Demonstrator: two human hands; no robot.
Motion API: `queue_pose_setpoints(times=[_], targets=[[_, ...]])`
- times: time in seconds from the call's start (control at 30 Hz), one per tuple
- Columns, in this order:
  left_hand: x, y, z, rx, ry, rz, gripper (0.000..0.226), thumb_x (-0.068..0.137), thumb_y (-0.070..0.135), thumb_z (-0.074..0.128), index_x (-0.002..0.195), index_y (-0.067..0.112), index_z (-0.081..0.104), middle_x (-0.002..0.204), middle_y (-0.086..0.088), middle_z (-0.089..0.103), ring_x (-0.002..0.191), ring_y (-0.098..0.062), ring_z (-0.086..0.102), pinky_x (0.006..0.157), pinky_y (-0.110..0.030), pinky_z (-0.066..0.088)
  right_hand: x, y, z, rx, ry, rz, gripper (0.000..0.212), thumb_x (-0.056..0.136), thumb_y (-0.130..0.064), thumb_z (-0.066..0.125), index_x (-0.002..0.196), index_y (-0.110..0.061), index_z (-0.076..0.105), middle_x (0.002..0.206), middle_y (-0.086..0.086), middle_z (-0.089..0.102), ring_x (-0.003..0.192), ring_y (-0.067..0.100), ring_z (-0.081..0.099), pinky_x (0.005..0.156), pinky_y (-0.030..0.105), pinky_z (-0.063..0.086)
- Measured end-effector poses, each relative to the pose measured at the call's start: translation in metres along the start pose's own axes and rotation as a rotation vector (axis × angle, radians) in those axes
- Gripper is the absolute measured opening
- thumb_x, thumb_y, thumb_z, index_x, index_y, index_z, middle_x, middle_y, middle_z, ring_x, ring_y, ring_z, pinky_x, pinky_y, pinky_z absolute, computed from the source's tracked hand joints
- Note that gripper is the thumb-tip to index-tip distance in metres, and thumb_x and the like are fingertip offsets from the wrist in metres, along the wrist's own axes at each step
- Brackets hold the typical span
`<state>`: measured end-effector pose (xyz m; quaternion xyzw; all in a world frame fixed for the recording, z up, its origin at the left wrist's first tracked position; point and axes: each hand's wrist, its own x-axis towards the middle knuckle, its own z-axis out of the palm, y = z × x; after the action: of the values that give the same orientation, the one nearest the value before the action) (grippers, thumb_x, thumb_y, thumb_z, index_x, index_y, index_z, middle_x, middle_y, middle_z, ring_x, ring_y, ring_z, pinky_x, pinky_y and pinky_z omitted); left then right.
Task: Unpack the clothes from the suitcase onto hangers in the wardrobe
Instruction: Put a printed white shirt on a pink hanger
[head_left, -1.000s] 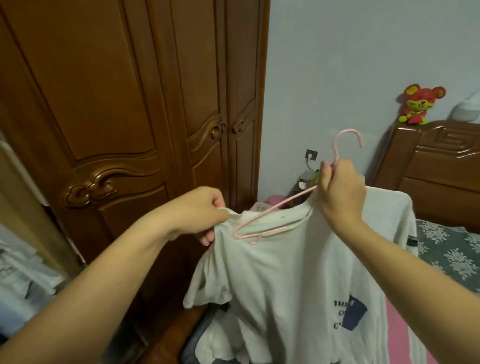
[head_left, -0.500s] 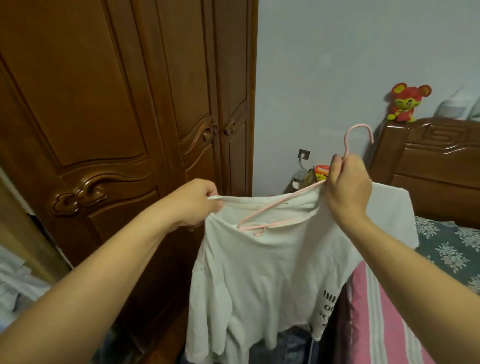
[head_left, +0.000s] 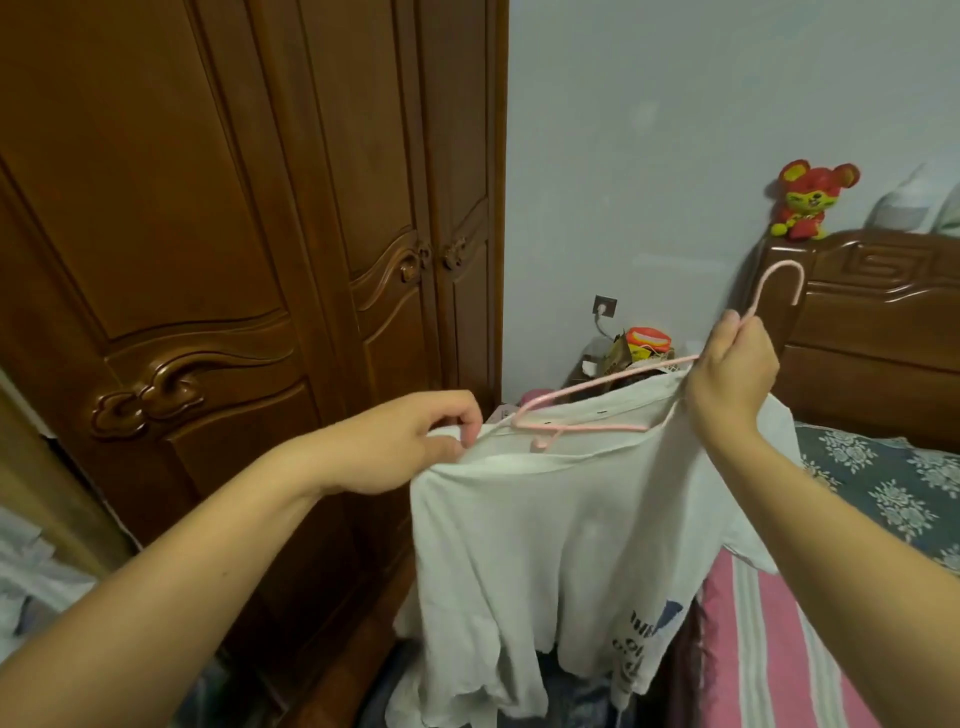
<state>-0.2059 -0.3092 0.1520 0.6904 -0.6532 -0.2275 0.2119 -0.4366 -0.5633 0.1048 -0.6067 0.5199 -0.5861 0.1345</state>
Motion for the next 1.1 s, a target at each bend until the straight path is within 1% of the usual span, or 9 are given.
queue_pose_setpoints(times=[0.13,0.3,0.47,0.57,0.7,0.8,0.97,1.03,1.1], targets=[[0.012,0.001,-0.002,-0.004,0.196,-0.197,0.021,0.097,0.017,0.059,0.104,0.033,0.07,0.096,0.016,0.06,0.068,-0.001,0.052,0.056,-0.014,0.038,-0.014,0.001,-0.001,-0.048,-0.082,-0.077,0.033,0.107,-0.025,0.036,0.08,-0.008,0.044,0.083,0.021,0.051,0.082,0.041,0.051,0.068,0.041,0.028],[0.036,0.046,0.029,-0.267,0.274,-0.017,0.025,0.097,0.012,0.055,0.115,0.026,0.065,0.083,0.004,0.066,0.055,-0.006,0.06,0.054,-0.025,0.05,-0.045,-0.039,0.013,-0.052,-0.129,-0.214,0.029,0.103,-0.026,0.043,0.083,-0.006,0.051,0.083,0.022,0.057,0.077,0.038,0.052,0.065,0.04,0.024],[0.069,0.05,0.02,-0.362,0.727,-0.028,0.015,0.093,0.01,0.061,0.102,0.02,0.067,0.09,0.006,0.064,0.082,0.001,0.06,0.067,-0.015,0.047,-0.068,-0.055,0.009,-0.109,-0.235,-0.462,0.034,0.1,-0.036,0.04,0.076,-0.013,0.047,0.07,0.004,0.047,0.062,0.031,0.044,0.058,0.034,0.024],[0.071,0.045,0.003,-0.373,0.506,-0.056,0.015,0.093,0.017,0.066,0.105,0.025,0.066,0.087,0.0,0.068,0.079,-0.009,0.063,0.068,-0.024,0.048,-0.072,-0.044,0.007,-0.126,-0.286,-0.419,0.035,0.102,-0.038,0.038,0.077,-0.014,0.046,0.072,0.001,0.044,0.068,0.035,0.053,0.058,0.036,0.028],[0.063,0.04,0.028,-0.162,0.242,0.22,0.021,0.094,0.019,0.065,0.113,0.027,0.068,0.095,0.001,0.07,0.09,-0.007,0.066,0.086,-0.029,0.053,-0.069,-0.059,0.007,0.031,-0.314,-0.268,0.033,0.103,-0.029,0.047,0.074,-0.015,0.04,0.067,-0.002,0.043,0.069,0.029,0.046,0.062,0.036,0.022],[0.055,0.024,0.017,-0.175,0.264,0.316,0.032,0.098,0.02,0.062,0.129,0.025,0.057,0.115,0.007,0.062,0.108,-0.005,0.062,0.096,-0.027,0.051,-0.055,-0.062,0.001,0.095,-0.342,-0.231,0.033,0.103,-0.028,0.051,0.075,-0.01,0.048,0.071,0.003,0.051,0.069,0.024,0.046,0.061,0.033,0.019],[0.049,-0.012,0.011,0.53,0.491,0.241,0.022,0.104,0.041,0.041,0.111,0.03,0.058,0.1,0.012,0.061,0.09,-0.012,0.063,0.076,-0.039,0.056,-0.038,-0.061,-0.014,0.186,-0.636,-0.317,0.021,0.103,-0.03,0.049,0.093,-0.015,0.061,0.081,-0.007,0.06,0.076,0.01,0.054,0.065,0.018,0.038],[0.046,-0.031,0.003,0.574,0.56,0.245,0.025,0.106,0.039,0.039,0.112,0.028,0.061,0.096,0.01,0.06,0.086,-0.014,0.063,0.07,-0.04,0.055,-0.036,-0.04,-0.019,0.079,-0.807,-0.475,0.025,0.102,-0.043,0.043,0.105,-0.024,0.06,0.087,-0.014,0.06,0.08,0.008,0.056,0.069,0.025,0.04],[0.04,-0.049,-0.01,0.6,0.597,0.243,0.027,0.107,0.036,0.038,0.117,0.028,0.062,0.094,0.01,0.058,0.082,-0.014,0.061,0.066,-0.041,0.054,-0.032,-0.007,-0.024,-0.185,-0.859,-0.623,0.03,0.096,-0.057,0.032,0.093,-0.035,0.051,0.08,-0.016,0.054,0.077,0.016,0.056,0.064,0.033,0.035]])
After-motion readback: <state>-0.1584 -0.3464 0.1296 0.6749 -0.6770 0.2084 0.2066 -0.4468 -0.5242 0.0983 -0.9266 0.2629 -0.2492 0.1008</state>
